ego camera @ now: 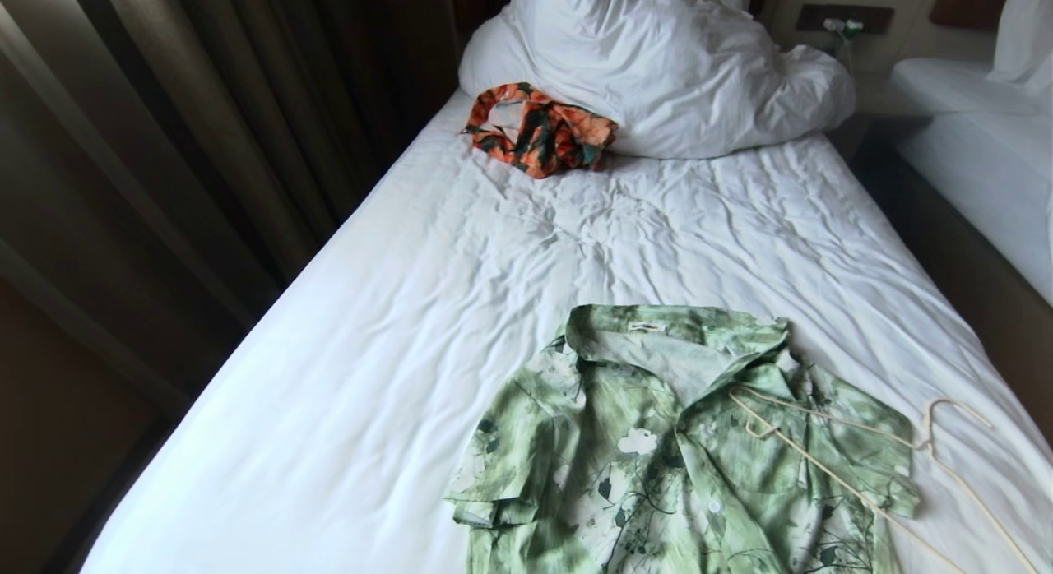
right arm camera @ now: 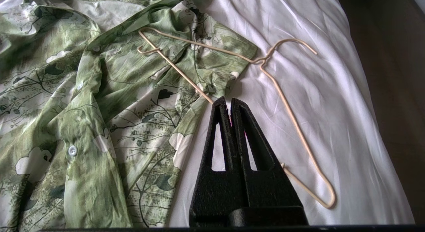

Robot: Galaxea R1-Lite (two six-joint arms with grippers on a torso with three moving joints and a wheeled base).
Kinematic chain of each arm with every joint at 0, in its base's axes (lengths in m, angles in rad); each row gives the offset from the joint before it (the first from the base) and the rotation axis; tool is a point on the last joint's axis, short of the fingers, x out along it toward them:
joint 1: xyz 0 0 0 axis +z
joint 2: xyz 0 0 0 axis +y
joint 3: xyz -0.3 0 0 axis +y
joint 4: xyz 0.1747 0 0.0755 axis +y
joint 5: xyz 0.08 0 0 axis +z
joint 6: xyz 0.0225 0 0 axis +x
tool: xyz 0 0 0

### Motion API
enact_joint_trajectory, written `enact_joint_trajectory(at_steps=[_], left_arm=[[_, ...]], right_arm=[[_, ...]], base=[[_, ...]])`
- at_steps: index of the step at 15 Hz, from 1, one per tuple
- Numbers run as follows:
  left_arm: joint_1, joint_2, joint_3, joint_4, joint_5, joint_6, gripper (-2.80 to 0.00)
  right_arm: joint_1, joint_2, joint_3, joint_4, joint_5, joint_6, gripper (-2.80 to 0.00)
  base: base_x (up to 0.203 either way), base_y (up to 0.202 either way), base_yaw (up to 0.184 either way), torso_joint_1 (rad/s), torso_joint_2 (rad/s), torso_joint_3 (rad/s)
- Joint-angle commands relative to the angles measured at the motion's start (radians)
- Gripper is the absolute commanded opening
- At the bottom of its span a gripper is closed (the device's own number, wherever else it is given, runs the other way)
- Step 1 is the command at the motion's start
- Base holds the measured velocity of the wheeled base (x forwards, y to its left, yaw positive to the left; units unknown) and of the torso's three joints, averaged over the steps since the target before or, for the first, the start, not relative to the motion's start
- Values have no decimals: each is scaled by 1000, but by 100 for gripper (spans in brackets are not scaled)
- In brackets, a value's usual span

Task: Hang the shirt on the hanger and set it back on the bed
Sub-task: Lift the shirt and hanger

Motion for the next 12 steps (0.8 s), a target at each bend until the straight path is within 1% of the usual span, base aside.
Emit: enact_joint_trajectory(at_steps=[1, 3, 7, 12], left_arm=[[0, 1, -1, 0, 0, 0, -280], [0, 1, 0, 0, 0, 0, -280], [0, 1, -1, 0, 0, 0, -280], [0, 1, 0, 0, 0, 0, -280]], right_arm=[[0, 1, 0, 0, 1, -2, -280], [0, 1, 0, 0, -2, 12, -280], [0, 1, -2, 0, -5, 15, -280], [0, 3, -22, 22, 0, -4, -280]], base=[[0, 0, 0, 0, 0, 0], [0, 0, 0, 0, 0, 0], [0, 0, 0, 0, 0, 0], [0, 0, 0, 0, 0, 0]])
